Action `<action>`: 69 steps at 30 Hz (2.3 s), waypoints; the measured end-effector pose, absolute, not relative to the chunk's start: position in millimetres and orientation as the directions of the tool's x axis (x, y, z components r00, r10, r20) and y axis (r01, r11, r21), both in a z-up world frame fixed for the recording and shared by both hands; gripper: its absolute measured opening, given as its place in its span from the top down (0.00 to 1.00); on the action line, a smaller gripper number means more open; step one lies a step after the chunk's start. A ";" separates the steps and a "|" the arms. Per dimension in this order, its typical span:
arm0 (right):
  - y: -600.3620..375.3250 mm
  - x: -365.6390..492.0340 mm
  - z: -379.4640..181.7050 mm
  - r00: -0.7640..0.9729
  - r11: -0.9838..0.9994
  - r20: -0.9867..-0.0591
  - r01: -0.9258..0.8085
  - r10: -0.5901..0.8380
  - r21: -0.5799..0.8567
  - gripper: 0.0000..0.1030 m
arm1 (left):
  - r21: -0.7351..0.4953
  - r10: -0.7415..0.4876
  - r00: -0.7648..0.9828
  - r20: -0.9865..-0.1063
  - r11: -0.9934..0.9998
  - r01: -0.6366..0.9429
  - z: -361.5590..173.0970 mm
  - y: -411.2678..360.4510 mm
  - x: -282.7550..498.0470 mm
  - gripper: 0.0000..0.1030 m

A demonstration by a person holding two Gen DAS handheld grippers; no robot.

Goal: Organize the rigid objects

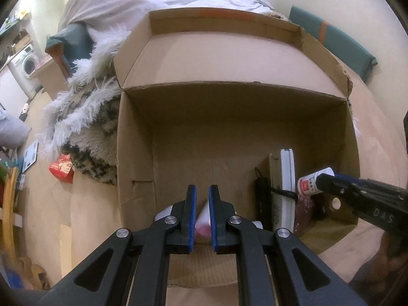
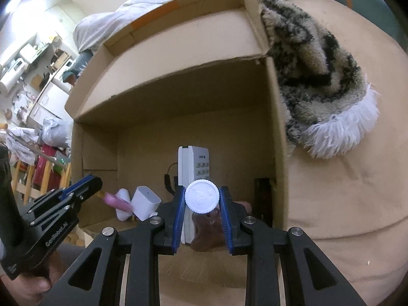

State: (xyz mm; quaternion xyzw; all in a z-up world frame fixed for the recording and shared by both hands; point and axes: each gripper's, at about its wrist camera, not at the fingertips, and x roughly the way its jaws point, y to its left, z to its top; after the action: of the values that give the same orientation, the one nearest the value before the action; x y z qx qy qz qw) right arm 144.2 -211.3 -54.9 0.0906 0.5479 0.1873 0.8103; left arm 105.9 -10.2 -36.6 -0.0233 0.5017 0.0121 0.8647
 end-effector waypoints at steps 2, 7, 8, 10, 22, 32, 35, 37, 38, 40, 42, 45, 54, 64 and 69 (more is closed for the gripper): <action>-210.2 144.7 -55.5 0.340 0.918 -0.854 -0.194 0.394 0.346 0.73 | -0.030 -0.005 0.493 -0.870 0.999 -0.042 -36.7 -10.6 106.7 0.91; -213.1 143.9 -47.8 0.375 0.907 -0.826 -0.185 0.421 0.379 0.46 | -0.038 -0.003 0.485 -0.875 0.997 -0.064 -37.0 -9.6 106.8 0.75; -214.5 142.2 -43.8 0.404 0.911 -0.817 -0.181 0.412 0.370 0.32 | -0.039 -0.002 0.489 -0.873 0.997 -0.065 -36.5 -9.7 106.4 0.75; -216.6 139.3 -35.8 0.452 0.914 -0.795 -0.182 0.405 0.362 0.19 | -0.027 0.016 0.497 -0.868 0.996 -0.081 -34.7 -9.1 105.8 0.74; -215.7 132.8 -16.8 0.513 0.911 -0.753 -0.225 0.411 0.344 0.02 | -0.052 0.032 0.470 -0.882 0.985 -0.166 -25.8 8.6 99.4 0.67; -223.8 101.5 11.7 0.578 0.903 -0.698 -0.206 0.423 0.377 0.00 | -0.088 0.039 0.501 -0.865 0.970 -0.229 6.4 24.6 72.6 0.15; -226.2 84.9 28.7 0.628 0.913 -0.666 -0.219 0.402 0.345 0.00 | -0.090 0.041 0.532 -0.846 0.972 -0.219 19.3 26.0 58.3 0.13; -228.9 71.7 38.3 0.664 0.926 -0.649 -0.213 0.372 0.312 0.00 | -0.049 0.081 0.572 -0.817 0.977 -0.209 30.6 24.2 43.2 0.13; -229.4 65.9 42.1 0.678 0.930 -0.641 -0.213 0.361 0.299 0.00 | -0.023 0.107 0.592 -0.799 0.978 -0.207 34.5 22.6 36.1 0.12; -228.4 53.7 47.9 0.700 0.937 -0.624 -0.223 0.346 0.268 0.00 | 0.017 0.135 0.627 -0.767 0.982 -0.190 39.0 18.3 22.7 0.10; -226.0 45.8 48.6 0.696 0.940 -0.633 -0.236 0.341 0.246 0.00 | 0.038 0.143 0.640 -0.755 0.984 -0.175 40.6 16.1 12.3 0.08; -223.5 35.7 43.7 0.669 0.935 -0.653 -0.257 0.355 0.246 0.00 | -0.005 0.105 0.647 -0.755 0.986 -0.166 37.4 18.9 -2.1 0.04; -211.6 25.6 13.1 0.659 0.943 -0.677 -0.274 0.328 0.191 0.00 | -0.050 0.119 0.622 -0.774 0.968 -0.246 10.4 33.5 1.7 0.02; -204.6 27.2 12.2 0.670 0.946 -0.673 -0.280 0.313 0.162 0.00 | -0.037 0.128 0.623 -0.771 0.969 -0.244 8.5 34.4 2.6 0.00; -207.4 29.3 11.4 0.665 0.947 -0.678 -0.268 0.314 0.175 0.00 | -0.021 0.127 0.627 -0.768 0.975 -0.223 8.3 28.0 2.1 0.00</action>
State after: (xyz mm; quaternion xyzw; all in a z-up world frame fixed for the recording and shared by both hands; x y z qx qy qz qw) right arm 29.3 -207.4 11.4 0.0302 0.3772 0.1595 0.9118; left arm 2.1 28.0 8.3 -0.0570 0.4207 0.0970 0.9002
